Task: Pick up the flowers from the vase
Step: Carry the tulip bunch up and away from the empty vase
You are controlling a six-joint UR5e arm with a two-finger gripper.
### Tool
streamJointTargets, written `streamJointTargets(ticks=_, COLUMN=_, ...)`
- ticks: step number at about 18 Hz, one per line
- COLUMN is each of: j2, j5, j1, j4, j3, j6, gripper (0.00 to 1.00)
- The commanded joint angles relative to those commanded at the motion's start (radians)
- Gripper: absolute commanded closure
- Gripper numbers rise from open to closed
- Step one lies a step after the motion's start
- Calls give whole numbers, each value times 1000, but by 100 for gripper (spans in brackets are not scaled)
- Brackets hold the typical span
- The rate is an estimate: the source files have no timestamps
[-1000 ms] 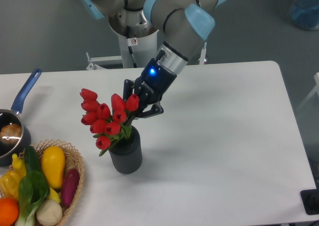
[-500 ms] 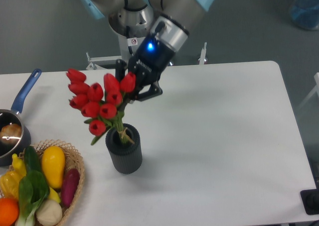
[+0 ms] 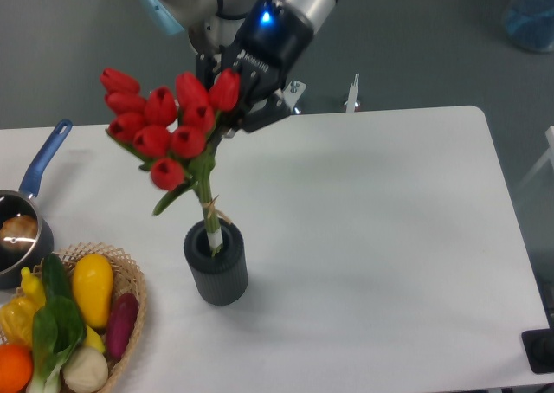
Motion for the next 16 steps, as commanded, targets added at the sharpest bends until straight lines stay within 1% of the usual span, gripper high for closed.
streamJointTargets(ticks=1, j2=8, j5=0, j1=5, j4=0, j3=0, j6=-6, gripper=100)
streamJointTargets(ticks=2, j2=9, j5=0, j1=24, j4=0, j3=0, j6=-23, gripper=100)
streamJointTargets(ticks=5, j2=-17, j5=9, j1=89, j4=-5, j3=-2, j6=-14, gripper=100)
streamJointTargets(ticks=8, j2=-83, j5=21, j1=193, j4=-6, j3=-2, j6=29, gripper=100)
streamJointTargets(ticks=9, j2=-106, j5=26, j1=216, j4=-6, j3=0, j6=38, gripper=100)
streamJointTargets(ticks=10, j2=-129, j5=64, j1=231, j4=-6, j3=9, j6=43, gripper=100)
streamJointTargets(ticks=11, j2=-146, j5=162, j1=236, j4=-8, j3=21, j6=50, gripper=100)
streamJointTargets(ticks=13, j2=-170, j5=424, j1=235, j4=-14, j3=54, j6=58, gripper=100)
streamJointTargets(ticks=14, j2=-185, j5=496, j1=232, j4=-14, j3=67, j6=57, gripper=100)
streamJointTargets(ticks=16, j2=-237, j5=529, j1=236, j4=-15, j3=101, j6=61, gripper=100)
